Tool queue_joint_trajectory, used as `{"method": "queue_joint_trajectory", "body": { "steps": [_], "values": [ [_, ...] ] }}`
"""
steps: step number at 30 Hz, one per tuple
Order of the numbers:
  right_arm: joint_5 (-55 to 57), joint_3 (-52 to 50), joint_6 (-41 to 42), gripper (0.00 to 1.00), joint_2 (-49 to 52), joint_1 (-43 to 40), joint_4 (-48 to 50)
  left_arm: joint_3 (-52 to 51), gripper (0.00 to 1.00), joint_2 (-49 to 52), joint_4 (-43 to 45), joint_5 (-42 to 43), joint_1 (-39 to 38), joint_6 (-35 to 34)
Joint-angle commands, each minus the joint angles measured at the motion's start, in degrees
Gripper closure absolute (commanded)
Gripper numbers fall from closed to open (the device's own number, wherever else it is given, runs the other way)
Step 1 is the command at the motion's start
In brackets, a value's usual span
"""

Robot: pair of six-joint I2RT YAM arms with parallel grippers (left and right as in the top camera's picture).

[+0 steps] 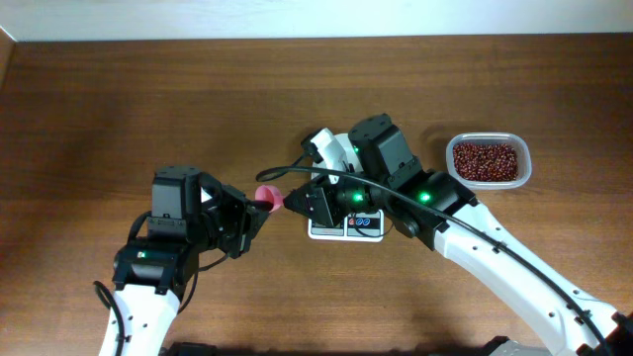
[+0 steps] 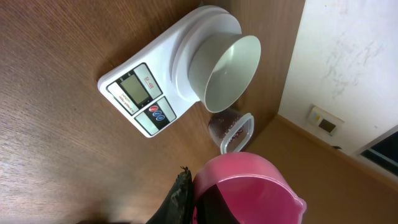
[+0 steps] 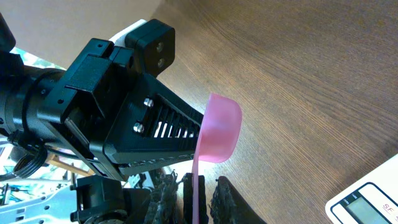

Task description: Scoop and weigh 50g on scale

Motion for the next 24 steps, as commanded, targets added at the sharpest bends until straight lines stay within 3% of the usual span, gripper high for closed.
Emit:
{"method": "queue_joint_trajectory", "body": {
  "steps": [1,9,24],
  "values": [
    [-0.55,0.44,-0.17,0.77,0.17,0.35,-0.13,0.31,1.0,0.0,0.2,1.22,-0.94,-0.33],
    [-0.55,0.44,-0.17,0.78,0.17,0.31,-1.01,0.31,1.0,0.0,-0.15,-6.36,-4.55,-0.31],
    [-1.42,0.44,-0.17,0.79,0.17,0.31,-1.66,0.31,1.0,0.0,-0.09,-2.82,-2.1,2.25]
  ]
}}
